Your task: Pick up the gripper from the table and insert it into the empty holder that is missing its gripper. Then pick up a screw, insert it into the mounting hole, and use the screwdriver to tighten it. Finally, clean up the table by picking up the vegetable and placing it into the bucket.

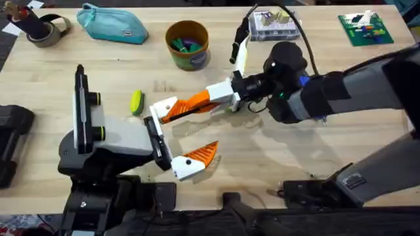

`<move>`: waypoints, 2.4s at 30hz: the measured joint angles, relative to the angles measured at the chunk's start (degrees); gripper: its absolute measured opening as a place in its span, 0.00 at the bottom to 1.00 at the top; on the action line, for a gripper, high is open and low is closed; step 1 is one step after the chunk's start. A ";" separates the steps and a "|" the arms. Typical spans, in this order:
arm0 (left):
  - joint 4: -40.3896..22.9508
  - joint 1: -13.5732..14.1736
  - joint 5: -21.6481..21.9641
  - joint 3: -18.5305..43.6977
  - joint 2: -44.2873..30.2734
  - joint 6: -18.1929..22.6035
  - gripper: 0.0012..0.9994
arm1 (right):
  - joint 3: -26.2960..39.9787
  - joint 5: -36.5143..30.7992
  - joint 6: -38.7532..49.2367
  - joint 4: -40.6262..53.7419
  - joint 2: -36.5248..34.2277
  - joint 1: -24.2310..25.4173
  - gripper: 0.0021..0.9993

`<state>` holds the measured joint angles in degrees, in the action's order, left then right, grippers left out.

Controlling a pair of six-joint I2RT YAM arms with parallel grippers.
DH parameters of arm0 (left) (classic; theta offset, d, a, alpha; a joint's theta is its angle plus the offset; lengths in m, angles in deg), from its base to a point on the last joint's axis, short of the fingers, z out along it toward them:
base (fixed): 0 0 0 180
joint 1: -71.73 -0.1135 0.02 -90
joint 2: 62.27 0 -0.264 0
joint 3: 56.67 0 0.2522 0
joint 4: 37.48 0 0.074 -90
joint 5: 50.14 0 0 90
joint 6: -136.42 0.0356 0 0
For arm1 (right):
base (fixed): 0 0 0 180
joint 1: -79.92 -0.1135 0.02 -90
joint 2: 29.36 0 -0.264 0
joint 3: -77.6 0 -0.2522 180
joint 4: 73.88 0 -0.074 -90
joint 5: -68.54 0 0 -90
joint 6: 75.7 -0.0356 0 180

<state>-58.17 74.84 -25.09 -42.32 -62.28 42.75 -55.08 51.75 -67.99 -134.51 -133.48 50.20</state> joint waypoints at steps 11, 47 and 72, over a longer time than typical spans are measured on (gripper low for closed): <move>0.08 -0.06 0.31 -0.01 -0.08 -0.75 0.99 | 0.44 -3.37 7.43 16.34 6.59 -0.78 0.01; 0.05 0.22 -0.17 -0.01 -0.02 0.19 0.99 | -3.32 -9.06 12.05 16.55 10.78 -1.61 0.01; -0.08 0.29 -1.29 -0.01 -0.02 0.45 0.99 | -3.80 -11.48 13.73 17.35 13.47 3.22 1.00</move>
<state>-58.25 75.13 -26.38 -42.33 -62.30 43.20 -58.88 40.27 -54.26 -117.16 -120.01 53.42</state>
